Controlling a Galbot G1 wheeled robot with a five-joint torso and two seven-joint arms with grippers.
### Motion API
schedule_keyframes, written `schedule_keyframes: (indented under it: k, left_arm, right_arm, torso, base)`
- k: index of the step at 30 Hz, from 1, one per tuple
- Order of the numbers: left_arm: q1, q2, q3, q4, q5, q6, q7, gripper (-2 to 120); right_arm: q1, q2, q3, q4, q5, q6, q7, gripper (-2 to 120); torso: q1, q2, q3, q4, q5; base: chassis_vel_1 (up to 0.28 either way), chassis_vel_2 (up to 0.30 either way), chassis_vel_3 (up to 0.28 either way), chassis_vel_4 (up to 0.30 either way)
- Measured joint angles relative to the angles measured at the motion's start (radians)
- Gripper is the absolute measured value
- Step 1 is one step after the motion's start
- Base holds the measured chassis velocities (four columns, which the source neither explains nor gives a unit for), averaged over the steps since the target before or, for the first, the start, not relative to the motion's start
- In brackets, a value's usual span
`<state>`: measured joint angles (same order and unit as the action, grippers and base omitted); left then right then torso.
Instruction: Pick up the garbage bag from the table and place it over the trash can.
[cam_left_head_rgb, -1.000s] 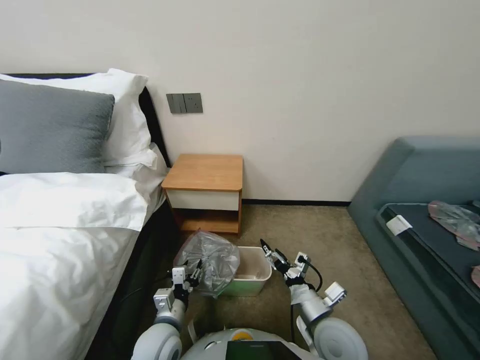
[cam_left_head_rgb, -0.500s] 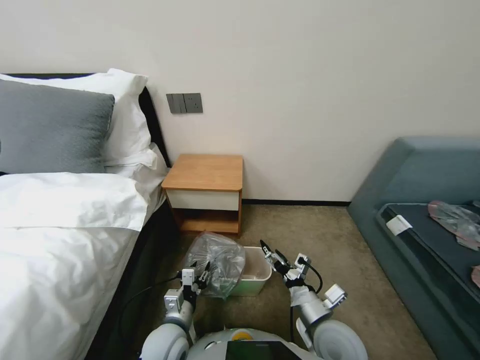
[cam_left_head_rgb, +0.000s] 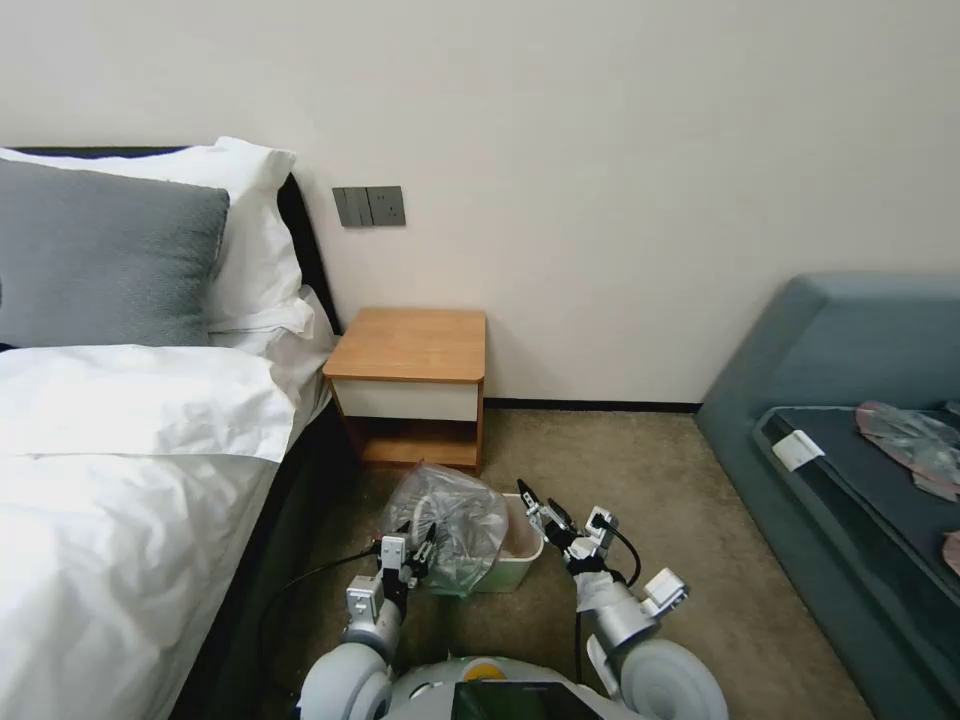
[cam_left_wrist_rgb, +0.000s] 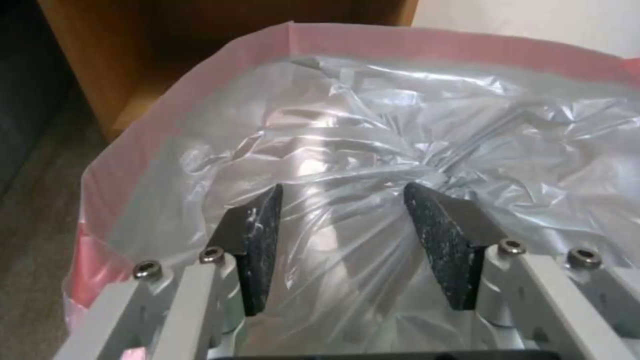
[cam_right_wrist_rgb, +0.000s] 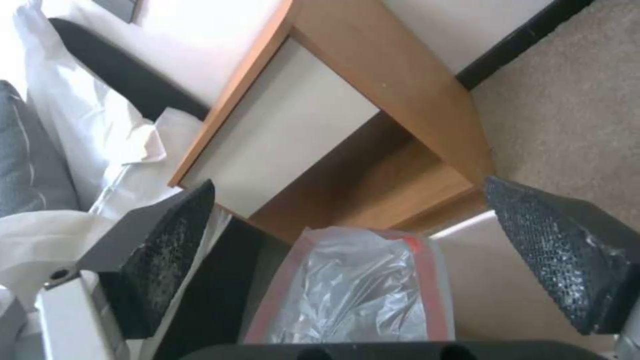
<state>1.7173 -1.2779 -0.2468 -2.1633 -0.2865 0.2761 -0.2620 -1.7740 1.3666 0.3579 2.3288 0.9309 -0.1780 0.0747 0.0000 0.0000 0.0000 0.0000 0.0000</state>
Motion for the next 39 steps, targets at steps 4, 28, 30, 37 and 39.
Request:
schedule_keyframes:
  k: [4, 28, 30, 37, 39]
  left_arm:
    - [-0.02, 0.0, 0.014, 0.0, -0.023, 0.033, -0.031, 50]
    - [-0.205, 0.068, 0.043, -0.059, -0.18, 0.35, -0.198, 45]
    - [-0.22, 0.079, 0.042, -0.06, -0.185, 0.363, -0.196, 46]
    - [-0.264, 0.112, 0.044, -0.045, -0.216, 0.38, -0.18, 45]
    - [-0.287, 0.131, 0.049, -0.034, -0.223, 0.387, -0.164, 44]
  right_arm:
    - [-0.001, 0.007, -0.004, -0.006, -0.014, 0.003, 0.0, 100]
    - [-0.021, 0.037, -0.01, -0.05, -0.078, 0.031, -0.017, 100]
    - [-0.019, 0.043, -0.014, -0.055, -0.083, 0.034, -0.017, 100]
    - [-0.019, 0.059, -0.017, -0.063, -0.097, 0.039, -0.017, 100]
    - [-0.022, 0.067, -0.016, -0.064, -0.104, 0.042, -0.019, 100]
  torso:
    - [0.0, 0.0, 0.0, 0.0, 0.0]
    - [0.0, 0.0, 0.0, 0.0, 0.0]
    - [0.0, 0.0, 0.0, 0.0, -0.0001]
    - [0.0, 0.0, 0.0, -0.0001, -0.0001]
    - [0.0, 0.0, 0.0, -0.0001, -0.0001]
  base:
    - [0.0, 0.0, 0.0, 0.0]
    - [0.0, 0.0, 0.0, 0.0]
    - [0.0, 0.0, 0.0, 0.0]
    - [0.0, 0.0, 0.0, 0.0]
    - [0.0, 0.0, 0.0, 0.0]
